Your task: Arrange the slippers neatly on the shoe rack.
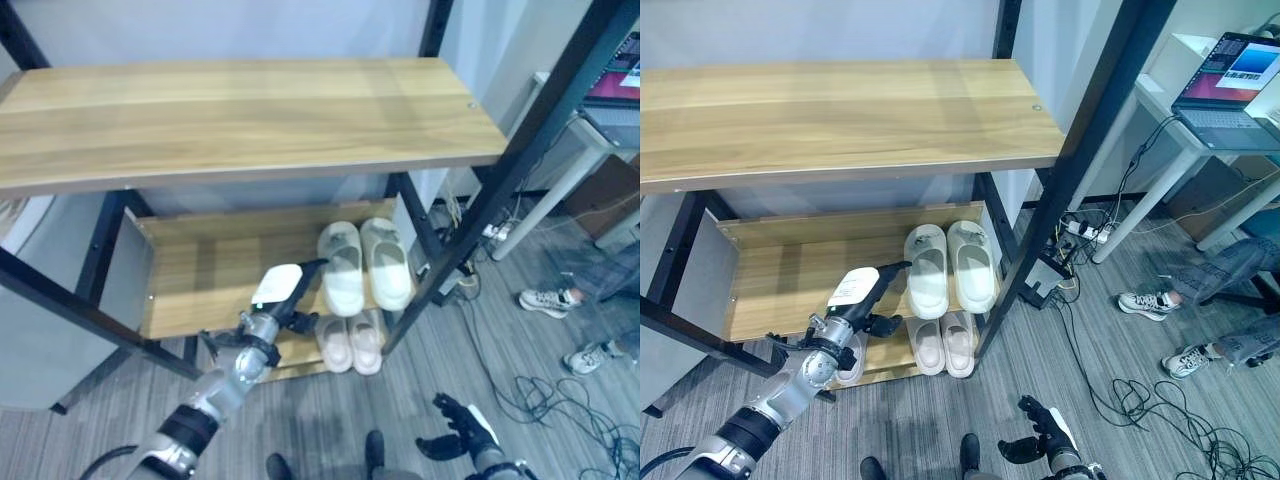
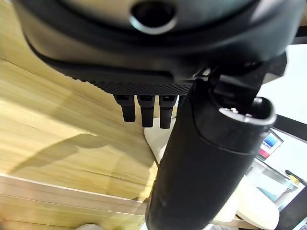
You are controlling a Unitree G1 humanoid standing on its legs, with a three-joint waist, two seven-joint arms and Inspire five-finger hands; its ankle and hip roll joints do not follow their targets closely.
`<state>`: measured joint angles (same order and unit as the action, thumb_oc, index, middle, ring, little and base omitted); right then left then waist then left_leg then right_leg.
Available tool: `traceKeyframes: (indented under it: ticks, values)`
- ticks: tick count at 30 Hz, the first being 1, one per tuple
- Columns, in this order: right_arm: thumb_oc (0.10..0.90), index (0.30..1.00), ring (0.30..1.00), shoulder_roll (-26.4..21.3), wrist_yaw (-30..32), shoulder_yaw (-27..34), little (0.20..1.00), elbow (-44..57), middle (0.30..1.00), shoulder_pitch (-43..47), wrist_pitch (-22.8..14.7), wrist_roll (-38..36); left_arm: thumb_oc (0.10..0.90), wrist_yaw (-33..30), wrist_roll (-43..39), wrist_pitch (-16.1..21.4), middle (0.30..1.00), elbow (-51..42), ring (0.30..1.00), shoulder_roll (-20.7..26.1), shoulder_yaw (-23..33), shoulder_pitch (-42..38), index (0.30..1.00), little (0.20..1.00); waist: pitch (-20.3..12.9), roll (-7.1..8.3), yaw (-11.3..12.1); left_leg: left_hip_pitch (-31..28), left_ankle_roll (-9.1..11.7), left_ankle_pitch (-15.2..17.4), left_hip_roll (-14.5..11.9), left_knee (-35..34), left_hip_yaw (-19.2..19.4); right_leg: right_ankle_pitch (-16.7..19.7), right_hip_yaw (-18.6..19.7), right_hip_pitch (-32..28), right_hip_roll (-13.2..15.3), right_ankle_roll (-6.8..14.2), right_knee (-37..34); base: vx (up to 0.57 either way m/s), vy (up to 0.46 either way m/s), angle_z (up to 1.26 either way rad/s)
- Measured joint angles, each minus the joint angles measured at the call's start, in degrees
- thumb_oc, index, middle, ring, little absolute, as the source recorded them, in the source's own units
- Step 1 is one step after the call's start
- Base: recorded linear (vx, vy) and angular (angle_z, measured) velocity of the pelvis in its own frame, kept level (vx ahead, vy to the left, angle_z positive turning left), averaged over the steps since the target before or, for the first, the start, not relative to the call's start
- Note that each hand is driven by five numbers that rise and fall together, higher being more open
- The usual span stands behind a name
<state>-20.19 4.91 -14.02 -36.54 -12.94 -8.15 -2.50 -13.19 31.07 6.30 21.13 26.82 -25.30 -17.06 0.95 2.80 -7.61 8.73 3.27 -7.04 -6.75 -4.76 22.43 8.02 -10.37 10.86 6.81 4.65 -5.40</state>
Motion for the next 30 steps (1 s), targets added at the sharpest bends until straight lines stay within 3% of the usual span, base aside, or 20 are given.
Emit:
traceKeyframes:
  ticks: [11, 20, 25, 30]
  values:
    - [0.8, 0.9, 0.9, 0.0, 1.0, -1.0, 0.9, -1.4, 0.9, 0.3, -0.3, -0.1, 0.8, -1.5, -5.1, -0.1, 0.9, 1.6, 0.9, -3.4, -1.9, -0.2, 0.9, 0.9, -0.1, -0.19, -0.2, 0.2, 0.0, 0.0, 0.0, 0.0, 0.4, 0.1, 0.4, 0.5, 0.0, -0.1, 0.0, 0.0, -0.005, -0.01]
    - [0.8, 0.9, 0.9, 0.0, 1.3, -1.1, 0.9, -2.6, 0.9, 0.6, -0.3, -0.3, 0.8, -1.7, -7.9, -0.2, 0.9, 2.2, 0.9, -3.1, -2.2, -0.8, 0.9, 0.9, -0.1, -0.19, -0.2, 0.0, 0.0, 0.0, 0.0, 0.0, 0.5, 0.3, 0.5, 0.4, 0.0, -0.2, 0.3, 0.0, 0.0, 0.0]
    - [0.8, 0.9, 0.9, 0.1, 1.4, -1.1, 0.9, -3.2, 0.9, 0.7, -0.3, -0.3, 0.8, -1.6, -7.0, -0.3, 0.9, 1.6, 0.9, -1.8, -2.1, -0.8, 0.9, 0.9, -0.2, -0.3, 0.0, -1.0, 0.0, 0.1, 0.0, -0.2, 0.4, 0.1, 0.4, -0.8, 0.0, 0.1, 0.0, 0.0, 0.0, 0.0]
    - [0.8, 0.9, 0.9, 0.3, 1.8, -1.0, 0.9, -4.9, 0.9, 1.5, -0.2, -0.2, 0.8, -1.6, 1.2, -0.1, 0.9, -3.3, 0.9, 4.0, -1.2, -0.5, 0.9, 0.9, -0.4, -0.75, 0.2, -2.1, 0.1, 0.1, 0.0, -0.2, -0.1, -0.3, -0.1, -2.1, 0.0, 0.1, 0.0, 0.0, -0.002, 0.04]
